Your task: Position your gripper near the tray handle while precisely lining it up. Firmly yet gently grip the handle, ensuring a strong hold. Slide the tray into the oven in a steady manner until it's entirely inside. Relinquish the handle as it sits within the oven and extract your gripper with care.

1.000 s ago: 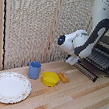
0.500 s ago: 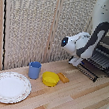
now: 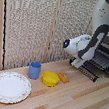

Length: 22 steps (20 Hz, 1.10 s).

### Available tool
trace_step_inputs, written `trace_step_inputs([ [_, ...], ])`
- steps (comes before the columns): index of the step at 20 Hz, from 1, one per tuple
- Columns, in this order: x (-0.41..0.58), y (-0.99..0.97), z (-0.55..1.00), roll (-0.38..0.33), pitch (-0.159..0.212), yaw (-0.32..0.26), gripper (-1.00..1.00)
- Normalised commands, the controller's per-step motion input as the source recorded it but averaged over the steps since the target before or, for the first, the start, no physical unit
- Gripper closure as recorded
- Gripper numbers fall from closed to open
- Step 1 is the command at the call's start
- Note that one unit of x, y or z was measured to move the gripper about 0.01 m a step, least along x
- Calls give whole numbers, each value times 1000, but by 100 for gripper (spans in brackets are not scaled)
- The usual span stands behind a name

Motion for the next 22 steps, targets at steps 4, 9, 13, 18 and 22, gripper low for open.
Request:
trace_step_inputs([
  [4,-31,-4,-36,-155,0,22,100],
  [9,0,39,-39,-194,6,75,100],
  [13,-1,-100,16,-50,1,51,100],
  [18,2,-539,433,33,0,1,100],
  [22,34,-704,842,48,-2,0,100],
])
